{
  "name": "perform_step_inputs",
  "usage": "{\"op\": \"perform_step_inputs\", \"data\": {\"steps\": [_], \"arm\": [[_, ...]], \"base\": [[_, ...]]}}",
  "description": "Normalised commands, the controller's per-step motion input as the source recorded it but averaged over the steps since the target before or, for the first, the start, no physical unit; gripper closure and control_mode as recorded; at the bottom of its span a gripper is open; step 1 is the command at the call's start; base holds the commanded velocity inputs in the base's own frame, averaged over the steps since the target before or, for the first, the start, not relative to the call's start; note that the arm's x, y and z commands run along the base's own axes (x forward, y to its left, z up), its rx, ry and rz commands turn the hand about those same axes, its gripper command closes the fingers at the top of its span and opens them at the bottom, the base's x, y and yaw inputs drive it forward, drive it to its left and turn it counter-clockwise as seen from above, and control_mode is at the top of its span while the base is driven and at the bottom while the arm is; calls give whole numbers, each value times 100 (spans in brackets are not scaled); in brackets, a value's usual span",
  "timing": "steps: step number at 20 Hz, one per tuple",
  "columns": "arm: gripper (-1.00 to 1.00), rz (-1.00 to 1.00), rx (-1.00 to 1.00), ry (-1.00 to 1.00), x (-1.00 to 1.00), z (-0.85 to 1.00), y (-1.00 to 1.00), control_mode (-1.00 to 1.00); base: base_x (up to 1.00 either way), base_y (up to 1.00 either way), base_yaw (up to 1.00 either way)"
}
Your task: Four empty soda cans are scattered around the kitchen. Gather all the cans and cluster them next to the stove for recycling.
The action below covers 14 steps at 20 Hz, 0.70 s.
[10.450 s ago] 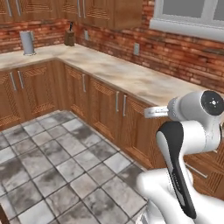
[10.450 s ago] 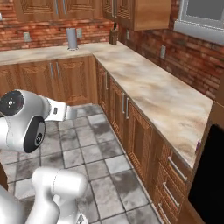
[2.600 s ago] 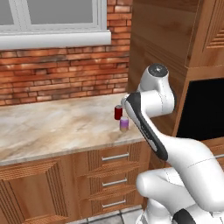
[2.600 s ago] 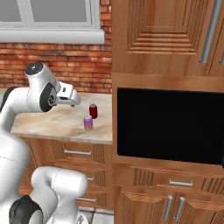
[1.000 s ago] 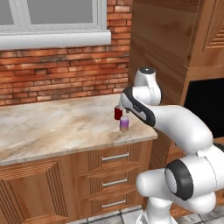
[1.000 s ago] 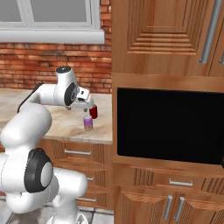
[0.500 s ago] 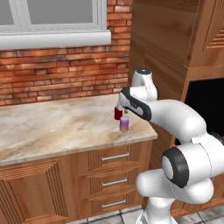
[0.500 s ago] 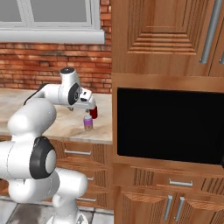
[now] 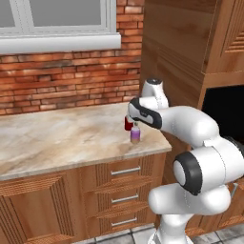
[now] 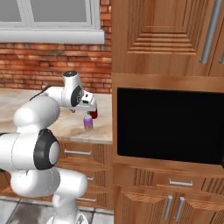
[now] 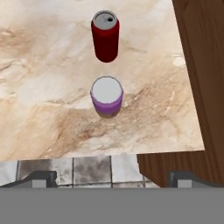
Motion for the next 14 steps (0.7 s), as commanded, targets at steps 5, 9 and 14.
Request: {"op": "perform_step_inputs", "data": {"steps": [5,9,14], "arm": [[-100,0,0,1,8,-17,0,-100],[-100,0,0,3,11,-8,0,-100],[-100,0,0,2,14,-6,0,-100]], "base": [[0,0,0],[0,0,0],[0,0,0]]}}
